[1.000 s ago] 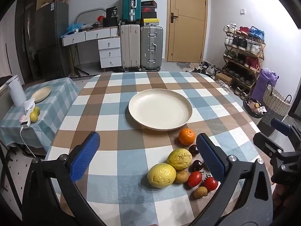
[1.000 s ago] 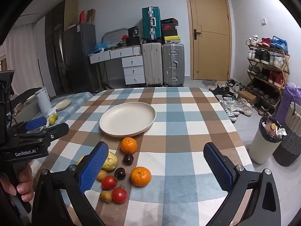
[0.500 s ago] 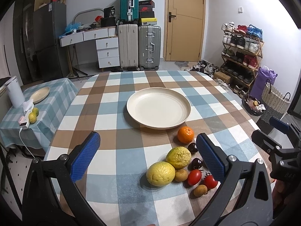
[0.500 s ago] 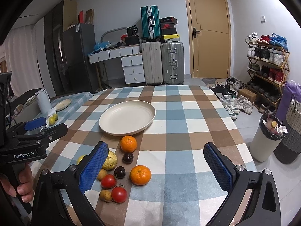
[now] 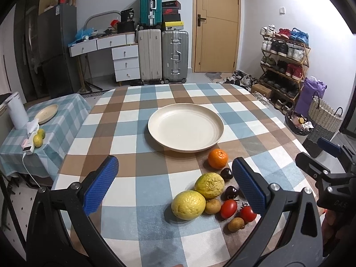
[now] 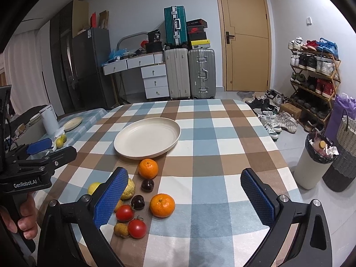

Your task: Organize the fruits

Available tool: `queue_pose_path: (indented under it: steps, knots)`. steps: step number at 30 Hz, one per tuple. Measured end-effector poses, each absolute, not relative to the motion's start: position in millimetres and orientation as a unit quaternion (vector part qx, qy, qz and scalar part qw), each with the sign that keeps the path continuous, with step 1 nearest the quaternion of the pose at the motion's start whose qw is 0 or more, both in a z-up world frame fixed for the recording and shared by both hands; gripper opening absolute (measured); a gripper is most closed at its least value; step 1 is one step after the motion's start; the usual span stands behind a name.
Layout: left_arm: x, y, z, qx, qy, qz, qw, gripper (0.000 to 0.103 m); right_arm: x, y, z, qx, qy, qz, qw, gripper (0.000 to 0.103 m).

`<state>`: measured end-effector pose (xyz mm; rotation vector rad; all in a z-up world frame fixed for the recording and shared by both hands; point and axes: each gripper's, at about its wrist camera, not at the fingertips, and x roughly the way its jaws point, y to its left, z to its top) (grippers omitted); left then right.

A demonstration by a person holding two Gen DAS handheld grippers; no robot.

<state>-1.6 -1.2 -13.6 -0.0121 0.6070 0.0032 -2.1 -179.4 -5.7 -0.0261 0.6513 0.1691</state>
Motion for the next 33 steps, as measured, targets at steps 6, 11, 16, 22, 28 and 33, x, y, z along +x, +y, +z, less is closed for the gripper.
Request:
queue_pose_path:
  steps: [6,11,16,22,28,33]
  knots:
    - [-0.7,-1.2,-13.4,-0.004,0.301,0.002,0.954,0.102,-2.7,-185.1,-3.6,-0.005,0.323,0.076,0.943,0.103]
    - [-0.9,-0.8,-13.2,-0.003,0.3,0.0,0.954,0.102,-1.8,-184.2,-3.7,-0.008,0.322,0.077,0.944,0.103]
    - [-0.2,1.3,-14.7,-0.004,0.3,0.001,0.954,0.102,-2.2,-183.3,-3.4,-0.009,0.323,0.08,0.943,0.103]
    - [-1.2,0.8,-15.0,-0.003,0.301,0.001,0.954,0.102,-2.5,-181.2,-2.4,-0.015,0.322,0.083,0.943,0.103]
    - [0.2,1.7,-15.6,-0.003,0.304,0.004,0.953,0.102,-0.9,-179.0,-5.7,-0.015,0.323,0.089,0.942,0.103]
    - [1.8,0.1,-18.6,-0.007,0.309,0.003,0.951,0.102,-2.1,-178.3,-6.4,-0.014,0.319,0.096,0.943,0.103]
